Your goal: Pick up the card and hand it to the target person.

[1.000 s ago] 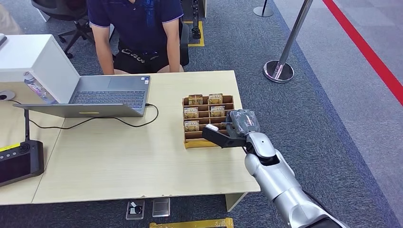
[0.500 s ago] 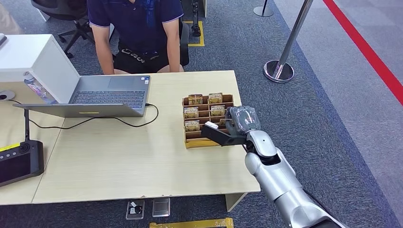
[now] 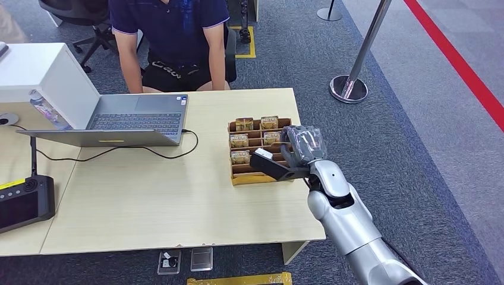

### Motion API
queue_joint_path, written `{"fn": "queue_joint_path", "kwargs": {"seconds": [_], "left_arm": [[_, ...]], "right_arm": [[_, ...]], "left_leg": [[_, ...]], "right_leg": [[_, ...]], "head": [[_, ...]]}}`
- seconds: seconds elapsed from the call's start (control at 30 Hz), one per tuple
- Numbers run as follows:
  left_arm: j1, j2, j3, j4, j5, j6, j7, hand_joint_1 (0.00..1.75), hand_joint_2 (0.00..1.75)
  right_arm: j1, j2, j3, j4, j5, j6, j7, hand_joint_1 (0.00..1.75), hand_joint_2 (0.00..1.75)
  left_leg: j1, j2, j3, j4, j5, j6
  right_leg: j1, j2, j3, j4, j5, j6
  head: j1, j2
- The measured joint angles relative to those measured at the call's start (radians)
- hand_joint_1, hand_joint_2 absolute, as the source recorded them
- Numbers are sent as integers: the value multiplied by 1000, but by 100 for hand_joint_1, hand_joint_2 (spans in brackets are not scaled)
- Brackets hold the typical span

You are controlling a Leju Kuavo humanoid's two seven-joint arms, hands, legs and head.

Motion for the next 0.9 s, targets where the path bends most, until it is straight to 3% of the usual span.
{"fn": "queue_joint_path", "kwargs": {"seconds": [0.53,0.9], "left_arm": [[1,0,0,0,2,0,-10,0,175],[-2,0,-5,0,-12,3,-7,0,175]], "right_arm": [[50,-15,-9,-172,-7,-30,-10,131,175],[99,-25,-37,-259,-8,-184,-84,131,175]], "left_leg": [[0,0,0,0,0,0],[0,0,0,0,0,0]], "right_leg": [[0,0,0,0,0,0],[0,0,0,0,0,0]], "head": [[0,0],[0,0]]}}
